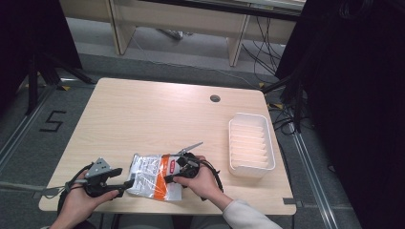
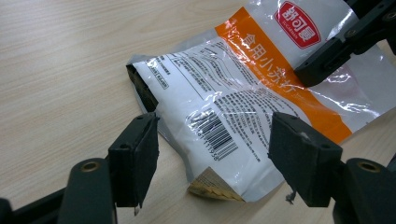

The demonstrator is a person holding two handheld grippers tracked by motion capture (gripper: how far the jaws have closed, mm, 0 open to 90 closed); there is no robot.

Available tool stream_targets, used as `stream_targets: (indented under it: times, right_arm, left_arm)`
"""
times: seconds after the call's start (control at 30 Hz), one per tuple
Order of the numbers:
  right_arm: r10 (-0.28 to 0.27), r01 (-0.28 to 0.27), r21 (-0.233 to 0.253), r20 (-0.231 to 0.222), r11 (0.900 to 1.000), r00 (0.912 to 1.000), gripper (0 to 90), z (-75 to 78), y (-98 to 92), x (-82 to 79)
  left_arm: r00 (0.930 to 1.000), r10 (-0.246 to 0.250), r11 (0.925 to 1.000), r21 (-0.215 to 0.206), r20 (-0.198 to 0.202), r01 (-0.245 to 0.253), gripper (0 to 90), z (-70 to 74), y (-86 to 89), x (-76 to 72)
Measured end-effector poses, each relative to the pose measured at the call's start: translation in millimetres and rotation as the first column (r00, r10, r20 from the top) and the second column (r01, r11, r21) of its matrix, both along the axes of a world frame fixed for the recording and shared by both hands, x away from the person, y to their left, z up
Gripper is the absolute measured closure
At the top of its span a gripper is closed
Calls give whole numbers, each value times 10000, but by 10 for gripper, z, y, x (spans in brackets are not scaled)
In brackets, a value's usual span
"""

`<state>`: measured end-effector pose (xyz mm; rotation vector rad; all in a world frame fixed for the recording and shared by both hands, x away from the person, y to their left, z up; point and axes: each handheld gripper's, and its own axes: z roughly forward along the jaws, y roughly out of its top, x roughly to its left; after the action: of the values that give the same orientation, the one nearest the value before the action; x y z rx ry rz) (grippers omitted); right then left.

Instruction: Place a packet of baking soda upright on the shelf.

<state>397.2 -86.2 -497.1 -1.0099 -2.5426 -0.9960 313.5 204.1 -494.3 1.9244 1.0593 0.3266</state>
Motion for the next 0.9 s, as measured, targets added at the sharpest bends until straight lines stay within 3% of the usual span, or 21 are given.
stream_targets:
  times: [0.23, 0.27, 0.6, 0.73, 0.77, 0.83, 0.9]
  right_arm:
    - [156, -156, -65, -59, 9999, 9999, 887, 17, 5, 15]
    - [469, -463, -261, 229, 9986, 9986, 900, 60, 15, 24]
    - [943, -928, -532, 274, 9943, 9952, 900, 234, 17, 138]
    - [1118, -1115, -614, 30, 9919, 9937, 900, 357, 20, 209]
    - [1329, -1297, -812, 348, 9882, 9905, 900, 433, 24, 243]
    - [1387, -1362, -870, 233, 9868, 9901, 900, 519, 33, 263]
    - [1577, -1515, -1133, 483, 9819, 9863, 900, 607, 30, 301]
  left_arm:
    - [10000, 46, 10000, -5, 43, -46, 326, 3, 8, 3]
    - [9999, 140, 9999, -69, -7, -140, 326, 2, 6, 0]
    - [9995, 285, 9996, -67, 97, -285, 330, 13, 21, -3]
    - [9993, 331, 9994, -49, 167, -331, 331, 17, 26, 1]
    - [9993, 348, 9993, -106, 130, -347, 331, 16, 27, 2]
    - [9992, 367, 9992, -145, 153, -364, 331, 20, 36, -1]
    - [9990, 407, 9991, -100, 160, -405, 331, 25, 37, -2]
